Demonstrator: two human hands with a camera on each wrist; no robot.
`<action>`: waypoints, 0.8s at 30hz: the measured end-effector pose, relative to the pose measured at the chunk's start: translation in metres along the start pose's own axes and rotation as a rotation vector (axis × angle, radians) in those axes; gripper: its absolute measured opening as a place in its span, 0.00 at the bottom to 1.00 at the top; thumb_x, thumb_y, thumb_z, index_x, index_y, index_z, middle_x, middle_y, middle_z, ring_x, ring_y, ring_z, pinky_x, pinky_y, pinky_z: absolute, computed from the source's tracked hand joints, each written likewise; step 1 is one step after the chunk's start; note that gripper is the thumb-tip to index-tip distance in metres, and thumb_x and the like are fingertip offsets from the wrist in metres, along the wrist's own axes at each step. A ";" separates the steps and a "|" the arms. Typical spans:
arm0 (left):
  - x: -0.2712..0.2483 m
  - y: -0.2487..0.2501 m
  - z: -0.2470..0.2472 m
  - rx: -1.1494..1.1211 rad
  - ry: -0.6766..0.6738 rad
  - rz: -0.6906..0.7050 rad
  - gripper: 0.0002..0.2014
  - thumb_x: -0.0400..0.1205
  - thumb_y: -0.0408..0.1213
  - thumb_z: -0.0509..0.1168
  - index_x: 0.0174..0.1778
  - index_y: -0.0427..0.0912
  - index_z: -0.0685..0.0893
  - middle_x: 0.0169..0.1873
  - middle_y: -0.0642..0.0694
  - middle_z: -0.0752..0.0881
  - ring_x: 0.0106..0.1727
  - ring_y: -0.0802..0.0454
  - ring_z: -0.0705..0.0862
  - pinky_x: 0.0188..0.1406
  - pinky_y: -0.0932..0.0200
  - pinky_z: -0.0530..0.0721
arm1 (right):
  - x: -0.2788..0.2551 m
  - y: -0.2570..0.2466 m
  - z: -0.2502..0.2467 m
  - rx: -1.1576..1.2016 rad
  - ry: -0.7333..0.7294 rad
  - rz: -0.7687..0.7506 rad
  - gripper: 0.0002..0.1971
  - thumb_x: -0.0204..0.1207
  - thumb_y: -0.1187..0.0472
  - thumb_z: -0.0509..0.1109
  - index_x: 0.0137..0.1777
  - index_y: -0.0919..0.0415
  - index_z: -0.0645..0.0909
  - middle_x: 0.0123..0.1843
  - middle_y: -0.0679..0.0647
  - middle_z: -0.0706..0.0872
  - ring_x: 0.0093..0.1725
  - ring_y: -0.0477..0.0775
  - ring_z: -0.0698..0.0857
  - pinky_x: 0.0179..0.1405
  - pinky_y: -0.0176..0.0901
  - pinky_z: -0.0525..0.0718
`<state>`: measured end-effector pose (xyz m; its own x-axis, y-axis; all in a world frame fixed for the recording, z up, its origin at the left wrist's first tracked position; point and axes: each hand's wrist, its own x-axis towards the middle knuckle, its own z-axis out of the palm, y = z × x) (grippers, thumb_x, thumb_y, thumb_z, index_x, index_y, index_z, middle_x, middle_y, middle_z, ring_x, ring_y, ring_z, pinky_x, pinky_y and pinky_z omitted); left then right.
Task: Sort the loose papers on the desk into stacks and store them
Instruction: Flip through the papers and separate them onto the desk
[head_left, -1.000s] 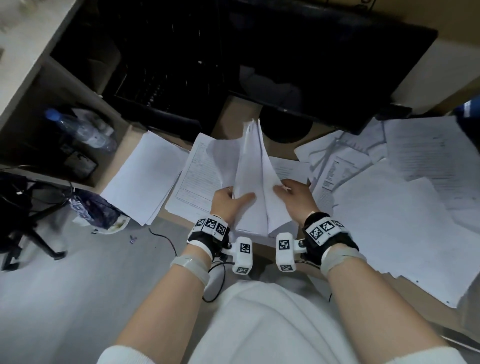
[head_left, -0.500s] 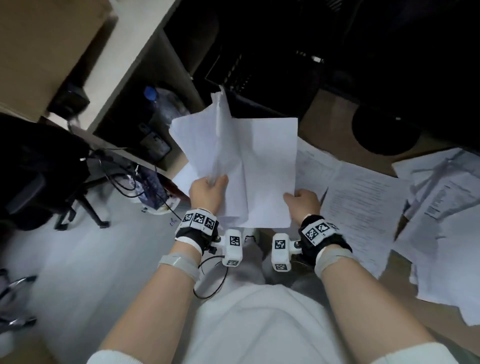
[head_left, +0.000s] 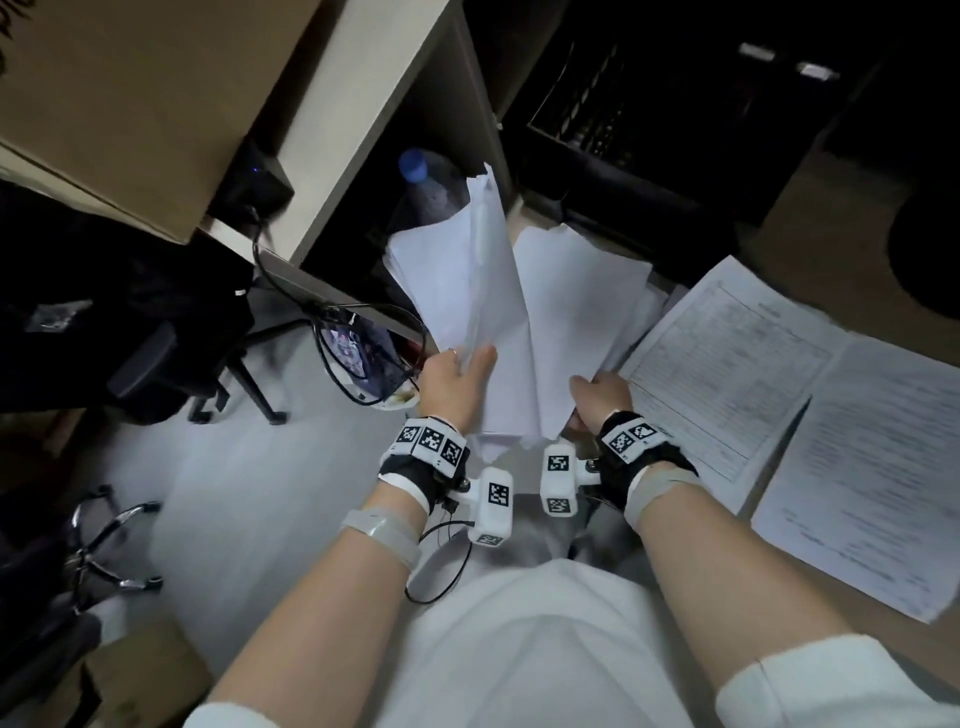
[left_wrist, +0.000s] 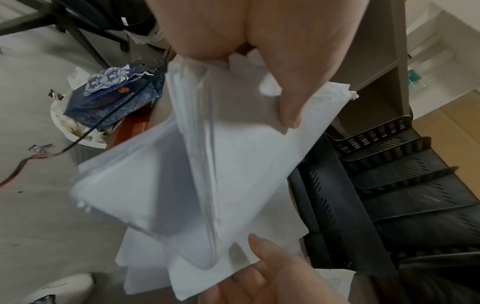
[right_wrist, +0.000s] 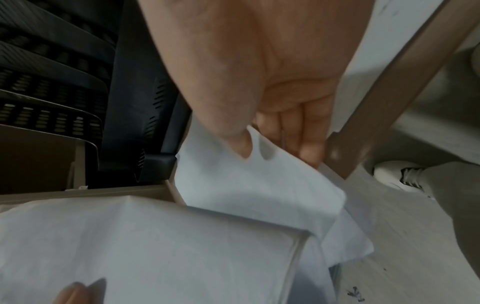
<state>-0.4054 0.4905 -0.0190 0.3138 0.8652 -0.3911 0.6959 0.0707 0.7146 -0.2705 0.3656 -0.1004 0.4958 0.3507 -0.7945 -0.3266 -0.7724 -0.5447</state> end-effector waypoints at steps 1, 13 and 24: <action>0.001 -0.001 0.002 0.001 -0.019 -0.005 0.25 0.82 0.47 0.71 0.24 0.47 0.65 0.22 0.50 0.67 0.25 0.51 0.63 0.29 0.55 0.63 | -0.003 -0.002 -0.002 0.005 -0.049 0.027 0.17 0.70 0.51 0.65 0.40 0.68 0.78 0.38 0.66 0.87 0.39 0.66 0.88 0.42 0.58 0.89; -0.005 0.047 0.041 -0.346 -0.316 -0.079 0.21 0.88 0.51 0.61 0.51 0.36 0.90 0.48 0.41 0.93 0.52 0.43 0.91 0.60 0.47 0.86 | -0.049 -0.053 -0.067 0.338 -0.106 -0.345 0.22 0.72 0.48 0.79 0.66 0.48 0.86 0.64 0.46 0.88 0.64 0.49 0.87 0.68 0.46 0.83; -0.015 0.070 0.050 -0.364 -0.481 -0.072 0.16 0.89 0.46 0.63 0.52 0.37 0.90 0.49 0.38 0.93 0.55 0.39 0.91 0.65 0.39 0.85 | -0.066 -0.042 -0.084 0.140 -0.201 -0.357 0.56 0.59 0.42 0.86 0.83 0.48 0.58 0.76 0.45 0.74 0.70 0.41 0.78 0.74 0.41 0.75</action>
<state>-0.3293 0.4581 0.0076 0.5901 0.5365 -0.6032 0.4870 0.3593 0.7961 -0.2218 0.3302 -0.0029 0.4350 0.6897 -0.5788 -0.2761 -0.5097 -0.8149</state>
